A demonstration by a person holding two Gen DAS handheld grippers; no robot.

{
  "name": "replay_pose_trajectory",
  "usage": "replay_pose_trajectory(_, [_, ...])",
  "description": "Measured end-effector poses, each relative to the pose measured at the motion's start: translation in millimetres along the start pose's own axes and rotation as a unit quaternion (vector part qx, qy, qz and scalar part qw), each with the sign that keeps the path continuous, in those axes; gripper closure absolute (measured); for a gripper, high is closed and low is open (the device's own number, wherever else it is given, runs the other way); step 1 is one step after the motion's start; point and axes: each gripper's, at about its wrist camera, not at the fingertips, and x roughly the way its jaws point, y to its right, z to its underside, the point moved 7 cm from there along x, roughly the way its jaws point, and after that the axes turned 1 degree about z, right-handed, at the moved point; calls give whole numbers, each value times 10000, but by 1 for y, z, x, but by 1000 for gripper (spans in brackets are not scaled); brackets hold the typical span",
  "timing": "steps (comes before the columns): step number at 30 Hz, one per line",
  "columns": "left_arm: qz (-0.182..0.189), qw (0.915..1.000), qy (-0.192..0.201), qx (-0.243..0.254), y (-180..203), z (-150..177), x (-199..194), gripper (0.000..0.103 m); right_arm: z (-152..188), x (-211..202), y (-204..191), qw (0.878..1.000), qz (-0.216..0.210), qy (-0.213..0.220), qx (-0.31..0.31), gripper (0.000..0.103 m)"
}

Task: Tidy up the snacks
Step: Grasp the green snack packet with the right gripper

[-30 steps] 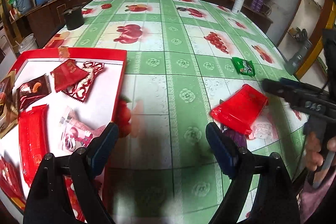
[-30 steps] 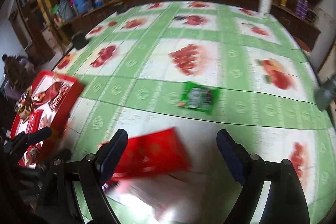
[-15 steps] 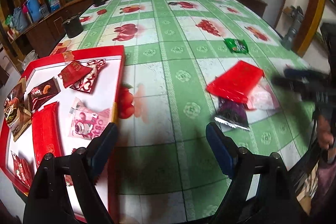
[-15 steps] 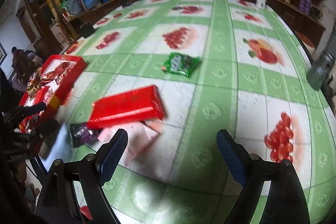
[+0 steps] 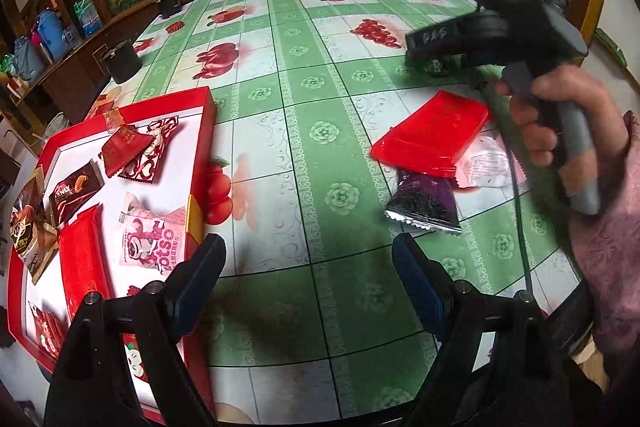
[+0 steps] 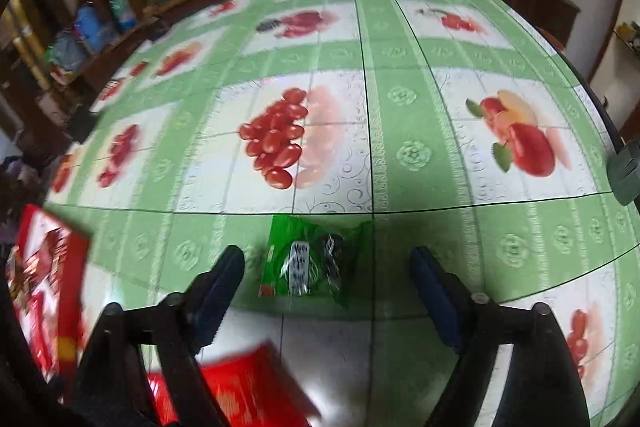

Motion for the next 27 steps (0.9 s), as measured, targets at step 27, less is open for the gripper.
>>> replay_pose_trajectory(27, [785,9960,-212,380,58,-19,40,16,-11,-4,46,9867,-1411,-97,806,72])
